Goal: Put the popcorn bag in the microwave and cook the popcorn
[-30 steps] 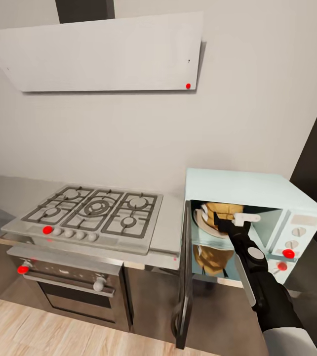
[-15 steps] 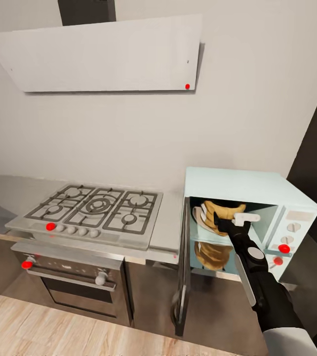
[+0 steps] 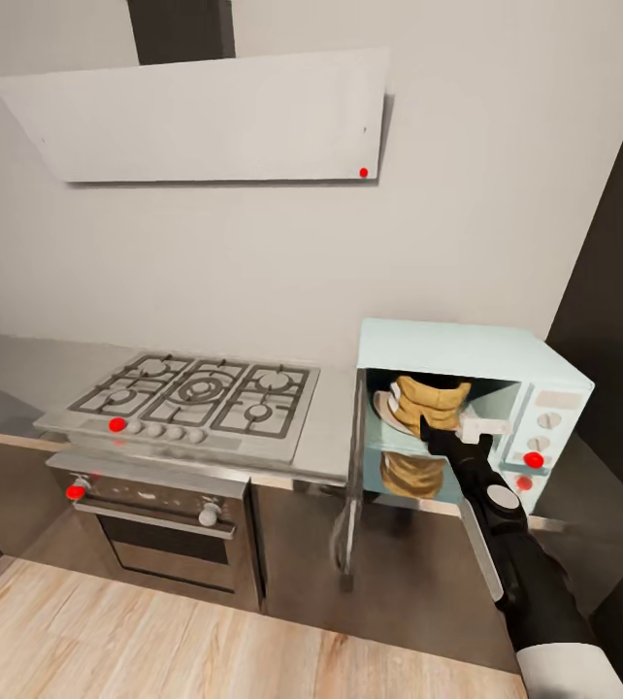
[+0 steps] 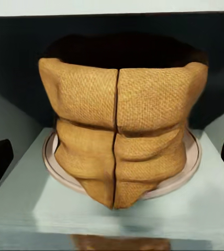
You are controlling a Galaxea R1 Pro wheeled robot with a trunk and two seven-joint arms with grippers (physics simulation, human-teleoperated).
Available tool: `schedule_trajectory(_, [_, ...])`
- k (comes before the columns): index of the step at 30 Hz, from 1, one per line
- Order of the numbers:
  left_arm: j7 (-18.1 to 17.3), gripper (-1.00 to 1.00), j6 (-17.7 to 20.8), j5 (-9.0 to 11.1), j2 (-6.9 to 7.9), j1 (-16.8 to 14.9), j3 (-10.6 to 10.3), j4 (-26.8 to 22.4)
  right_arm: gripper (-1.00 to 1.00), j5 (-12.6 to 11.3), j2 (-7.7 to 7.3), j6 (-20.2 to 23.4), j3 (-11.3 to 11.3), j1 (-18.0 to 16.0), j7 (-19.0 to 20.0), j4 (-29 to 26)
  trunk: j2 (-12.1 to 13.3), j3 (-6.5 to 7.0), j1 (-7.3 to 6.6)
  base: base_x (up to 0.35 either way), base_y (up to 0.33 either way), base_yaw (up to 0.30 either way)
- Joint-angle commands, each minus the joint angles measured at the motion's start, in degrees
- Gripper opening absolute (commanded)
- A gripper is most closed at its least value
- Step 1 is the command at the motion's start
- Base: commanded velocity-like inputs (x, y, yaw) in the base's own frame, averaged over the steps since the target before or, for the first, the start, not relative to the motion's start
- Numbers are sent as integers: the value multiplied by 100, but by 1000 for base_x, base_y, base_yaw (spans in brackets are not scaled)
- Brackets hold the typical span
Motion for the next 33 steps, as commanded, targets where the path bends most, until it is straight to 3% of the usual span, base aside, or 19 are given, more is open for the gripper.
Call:
schedule_trajectory(1, [20, 100, -7, -11, -1, 3, 4, -10, 100, -15, -3, 33, 7, -2, -25, -10, -5, -6, -3, -344, 0, 0])
schedule_trajectory(9, [19, 100, -7, -11, -1, 3, 6, -10, 100, -15, 95, -149, 7, -2, -3, -111, -5, -6, -3, -345, 0, 0])
schedule_trajectory(13, [18, 100, -15, -11, 5, 3, 4, -10, 100, -15, 103, -931, 7, 181, 16, -132, -5, -6, -3, -345, 0, 0])
schedule_trajectory(18, [18, 100, -29, -17, 4, 3, 9, -10, 100, -15, 118, -1480, -10, 697, -15, -300, -5, -6, -3, -345, 0, 0])
schedule_trajectory(21, [18, 100, -38, -29, 0, 3, -1, -17, 100, -15, 117, -1563, -18, 1579, -28, -784, -5, -6, -3, -346, 0, 0])
schedule_trajectory(23, [18, 100, -54, -38, -1, 3, -11, -98, 100, -26, 118, -1590, -24, 1939, -36, -816, -5, -6, -3, -347, 0, 0])
schedule_trajectory(25, [7, 100, -37, -48, -22, 3, -16, -653, 100, -32, 120, -1618, -27, 2400, -39, -778, -5, -6, -3, -185, 0, 0])
schedule_trajectory(27, [-10, 100, 38, -89, -163, 3, -63, -1983, 100, -61, 102, -1582, -28, 2957, -27, -316, -5, -6, -3, -42, 0, 0])
schedule_trajectory(28, [-16, 100, 171, -96, -206, 3, -73, -2577, 100, -63, 75, -1564, -28, 3035, -26, 180, -5, -6, -3, -12, 0, 0])
schedule_trajectory(29, [-37, 100, 549, -90, -263, 3, -83, -3529, 100, -64, 49, -1558, -29, 3091, -27, 1129, -5, -6, -3, -4, 0, 0])
schedule_trajectory(30, [-56, 100, 813, -86, -337, 3, -94, -4110, 100, -66, 45, -1586, -36, 3102, -43, 1730, -5, -6, -3, -2, 0, 0])
schedule_trajectory(33, [-83, 100, 1545, -79, -652, -1, -150, -5662, 100, -68, 45, -1627, -65, 3080, -68, 2999, -5, -6, -3, 0, 0, 0])
